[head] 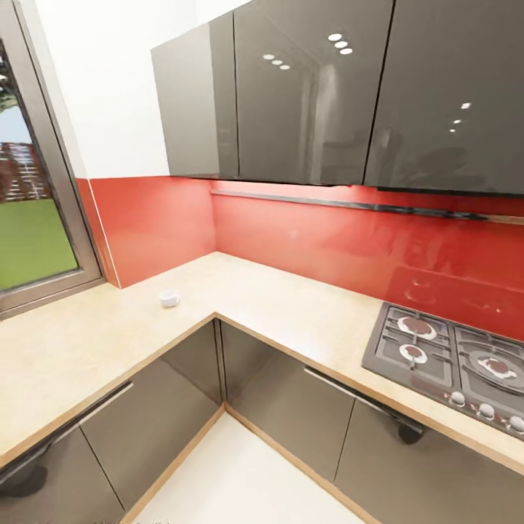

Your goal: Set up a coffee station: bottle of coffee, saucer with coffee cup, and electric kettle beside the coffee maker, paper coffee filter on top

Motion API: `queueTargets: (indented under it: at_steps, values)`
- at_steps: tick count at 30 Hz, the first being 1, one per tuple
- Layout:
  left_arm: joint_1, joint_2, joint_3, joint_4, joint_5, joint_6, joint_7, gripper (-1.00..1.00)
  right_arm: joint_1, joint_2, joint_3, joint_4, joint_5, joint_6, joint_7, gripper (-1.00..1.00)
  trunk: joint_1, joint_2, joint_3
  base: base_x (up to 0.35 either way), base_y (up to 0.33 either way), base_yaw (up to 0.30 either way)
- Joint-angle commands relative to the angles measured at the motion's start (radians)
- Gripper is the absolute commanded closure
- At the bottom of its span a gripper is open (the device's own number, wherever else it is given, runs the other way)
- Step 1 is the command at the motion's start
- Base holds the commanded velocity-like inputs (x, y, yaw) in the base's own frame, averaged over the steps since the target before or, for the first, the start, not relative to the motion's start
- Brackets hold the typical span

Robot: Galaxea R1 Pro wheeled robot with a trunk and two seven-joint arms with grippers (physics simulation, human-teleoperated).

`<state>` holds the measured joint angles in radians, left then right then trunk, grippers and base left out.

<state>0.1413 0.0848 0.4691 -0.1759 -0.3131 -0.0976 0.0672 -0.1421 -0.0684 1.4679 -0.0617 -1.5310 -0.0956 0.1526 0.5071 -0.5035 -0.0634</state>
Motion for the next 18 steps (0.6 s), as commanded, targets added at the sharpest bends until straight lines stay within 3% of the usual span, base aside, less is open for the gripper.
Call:
queueTargets:
  at_steps: [1, 18]
  values:
    - [0.0, 0.0, 0.006, 0.0, -0.011, -0.003, 0.002, -1.0, -0.001, -0.001, 0.008, -0.001, -0.011, -0.003, 0.002, -1.0, 0.001, -0.002, -0.001, 0.009, -0.006, 0.212]
    - [0.001, -0.001, 0.006, 0.0, -0.011, -0.008, 0.0, -1.0, 0.0, 0.001, 0.009, -0.003, -0.011, -0.003, 0.002, -1.0, 0.001, -0.002, 0.015, 0.001, -0.001, 0.23]
